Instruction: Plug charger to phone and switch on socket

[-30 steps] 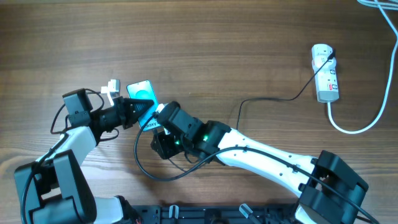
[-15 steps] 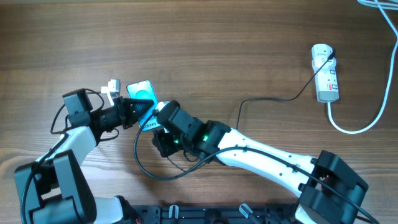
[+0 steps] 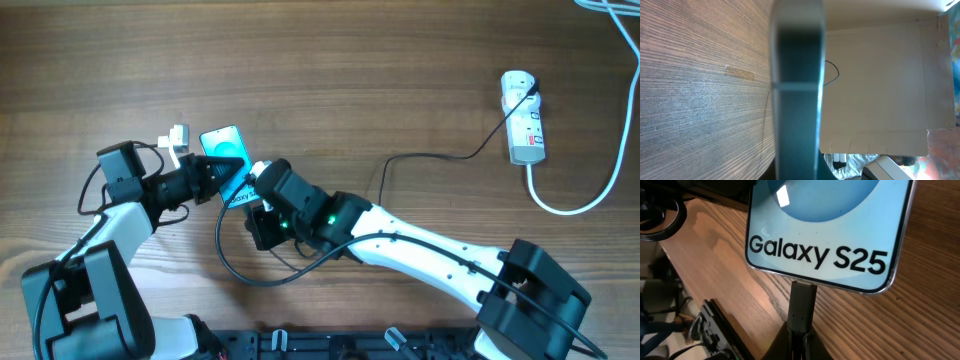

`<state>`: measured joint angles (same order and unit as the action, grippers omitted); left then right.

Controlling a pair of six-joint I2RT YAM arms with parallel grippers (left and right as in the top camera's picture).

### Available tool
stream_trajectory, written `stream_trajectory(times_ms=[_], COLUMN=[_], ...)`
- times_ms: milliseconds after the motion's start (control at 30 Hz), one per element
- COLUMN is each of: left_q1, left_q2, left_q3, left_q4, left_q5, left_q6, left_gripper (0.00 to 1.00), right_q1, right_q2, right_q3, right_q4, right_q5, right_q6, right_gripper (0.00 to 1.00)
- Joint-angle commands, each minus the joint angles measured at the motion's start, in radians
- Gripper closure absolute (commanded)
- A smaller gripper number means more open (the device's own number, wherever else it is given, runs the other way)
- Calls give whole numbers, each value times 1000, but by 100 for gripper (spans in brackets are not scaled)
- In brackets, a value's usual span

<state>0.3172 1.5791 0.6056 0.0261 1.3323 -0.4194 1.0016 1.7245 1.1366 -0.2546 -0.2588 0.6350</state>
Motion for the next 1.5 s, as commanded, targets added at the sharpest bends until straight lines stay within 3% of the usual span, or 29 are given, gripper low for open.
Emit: stream_trajectory(times_ms=[0, 400, 1133, 1167, 1233, 1267, 1300, 1467], left_q1=[-12, -34, -34, -34, -34, -34, -34, -34], left_q2=[-12, -12, -12, -12, -12, -12, -12, -12], left_q3=[-14, -14, -14, -14, -14, -14, -14, -14], left_q4=[-19, -18, -10, -8, -6, -6, -6, 1], left_q5=[55, 56, 89, 89, 88, 85, 80, 68], left_q6=[47, -11, -11, -11, -11, -11, -11, -11], left_gripper=[96, 96, 96, 96, 96, 96, 96, 96], right_q1=[-45, -47, -47, -47, -47, -47, -47, -83], right_q2=[6, 6, 6, 6, 6, 5, 5, -55], right_q3=[27, 27, 27, 27, 27, 27, 27, 27], right_q4=[70, 108, 161, 159, 148, 137, 126, -33], right_q5=[17, 58, 102, 102, 102, 102, 102, 103], right_q6=[-6, -58, -71, -70, -57, -57, -60, -60], right_gripper=[96, 96, 96, 87, 25, 10, 0, 0])
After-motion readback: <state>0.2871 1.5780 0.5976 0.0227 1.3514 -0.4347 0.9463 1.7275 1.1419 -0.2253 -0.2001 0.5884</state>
